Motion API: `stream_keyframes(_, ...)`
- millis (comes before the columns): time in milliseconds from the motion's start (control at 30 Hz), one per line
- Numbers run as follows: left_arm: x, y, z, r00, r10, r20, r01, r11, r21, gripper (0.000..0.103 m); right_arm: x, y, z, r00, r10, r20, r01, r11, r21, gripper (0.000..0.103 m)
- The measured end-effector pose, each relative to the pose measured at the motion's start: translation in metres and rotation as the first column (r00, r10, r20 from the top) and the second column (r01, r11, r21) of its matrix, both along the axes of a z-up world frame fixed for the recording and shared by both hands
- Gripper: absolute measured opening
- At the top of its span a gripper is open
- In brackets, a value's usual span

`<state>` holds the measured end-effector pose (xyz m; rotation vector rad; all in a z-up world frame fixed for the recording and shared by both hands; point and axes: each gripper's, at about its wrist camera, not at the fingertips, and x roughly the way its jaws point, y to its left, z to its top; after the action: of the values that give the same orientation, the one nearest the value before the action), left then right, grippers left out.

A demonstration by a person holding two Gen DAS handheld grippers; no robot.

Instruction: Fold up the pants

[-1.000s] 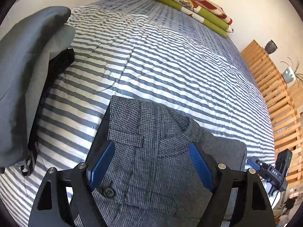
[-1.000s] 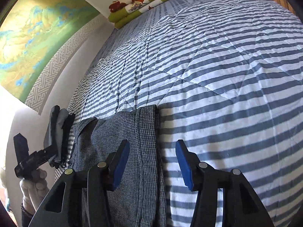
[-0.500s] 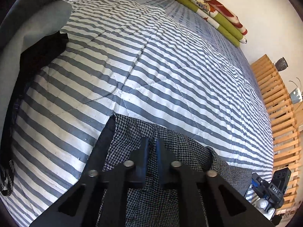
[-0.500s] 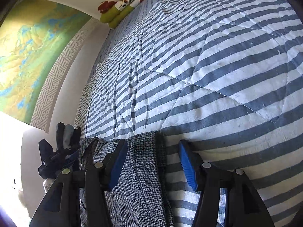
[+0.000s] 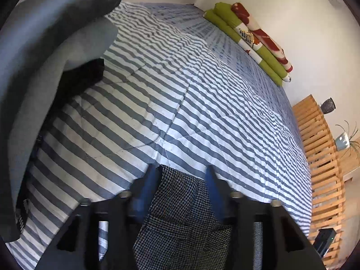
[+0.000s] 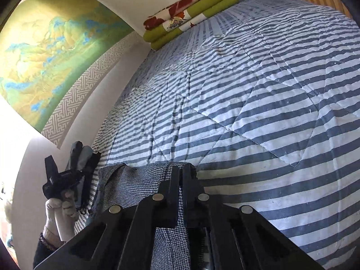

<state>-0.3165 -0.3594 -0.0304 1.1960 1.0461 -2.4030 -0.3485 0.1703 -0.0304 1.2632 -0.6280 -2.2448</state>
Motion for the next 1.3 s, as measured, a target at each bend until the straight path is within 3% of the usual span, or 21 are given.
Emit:
stream_keyframes(67,-0.007,0.003,-0.006,0.999,-0.02,0.027,0.02,1.0,-0.015,0.071,-0.004,-0.004,-0.011,0.999,0.02,0.044,-0.021,1.0,0.006,0.007)
stream_keyframes(133,-0.016,0.008,-0.013,0.998,-0.045,0.051,0.047,0.998,-0.04,0.069,-0.009,-0.006,-0.019,0.996,0.038,0.085,-0.036,0.999,-0.018,0.02)
stream_keyframes(200,-0.021,0.014,-0.017,0.995,-0.075,0.062,0.077,0.996,-0.04,0.044,-0.012,-0.005,-0.024,0.995,0.028,0.098,-0.026,1.0,-0.016,0.036)
stream_keyframes(233,-0.024,0.019,-0.02,0.992,-0.087,0.092,0.094,0.993,-0.066,0.017,-0.013,-0.006,-0.025,0.995,0.023,0.099,-0.022,1.0,-0.011,0.036)
stream_keyframes(267,-0.026,0.023,-0.02,0.989,-0.091,0.118,0.104,0.988,-0.112,0.002,-0.014,-0.008,-0.028,0.995,0.023,0.102,-0.022,1.0,-0.011,0.036)
stream_keyframes(333,-0.024,0.03,-0.017,0.988,-0.098,0.116,0.117,0.979,-0.169,0.002,-0.013,-0.014,-0.032,0.994,0.029,0.104,-0.029,1.0,0.0,0.035)
stream_keyframes(400,-0.016,0.026,-0.007,0.995,-0.059,0.082,0.076,0.975,-0.208,0.002,-0.01,-0.02,-0.031,0.997,0.029,0.075,-0.031,0.999,0.026,0.02)
stream_keyframes(500,-0.013,0.014,-0.009,0.994,-0.017,0.106,0.038,0.979,-0.199,0.003,-0.004,-0.023,-0.021,1.0,0.028,0.01,-0.029,0.999,0.04,0.013)
stream_keyframes(600,-0.011,0.015,-0.012,0.985,-0.04,0.167,0.068,0.984,-0.163,0.014,-0.002,-0.027,-0.017,0.999,0.033,-0.026,-0.029,0.991,0.13,0.016)
stream_keyframes(633,-0.007,0.015,-0.008,0.984,-0.051,0.168,0.078,0.985,-0.154,0.028,-0.003,-0.028,-0.018,1.0,0.027,-0.011,-0.025,0.988,0.154,0.018)
stream_keyframes(667,0.0,0.017,0.001,0.986,-0.065,0.156,0.09,0.983,-0.157,0.035,-0.003,-0.027,-0.019,1.0,0.025,0.016,-0.028,0.987,0.16,0.022)
stream_keyframes(700,0.009,0.019,0.01,0.986,-0.081,0.147,0.106,0.979,-0.174,0.035,-0.002,-0.026,-0.018,0.999,0.033,0.038,-0.039,0.987,0.157,0.028)
stream_keyframes(867,0.077,0.024,0.067,0.981,-0.159,0.107,0.18,0.958,-0.223,0.037,0.032,-0.013,0.027,0.998,0.067,-0.021,-0.062,0.982,0.177,0.029)
stream_keyframes(967,0.134,0.019,0.091,0.982,-0.174,0.076,0.187,0.956,-0.225,0.047,0.074,-0.012,0.058,0.993,0.113,-0.037,-0.105,0.98,0.167,0.029)
stream_keyframes(1067,0.196,0.015,0.096,0.978,-0.198,0.072,0.209,0.955,-0.212,0.054,0.14,-0.017,0.081,0.983,0.174,-0.064,-0.16,0.97,0.185,0.031)
stream_keyframes(1200,0.257,0.01,0.067,0.963,-0.242,0.12,0.257,0.957,-0.135,0.056,0.236,-0.019,0.081,0.972,0.235,-0.032,-0.226,0.958,0.18,0.034)
stream_keyframes(1300,0.28,0.011,0.043,0.956,-0.264,0.126,0.274,0.959,-0.074,0.057,0.293,-0.024,0.058,0.967,0.251,0.041,-0.254,0.951,0.175,0.034)
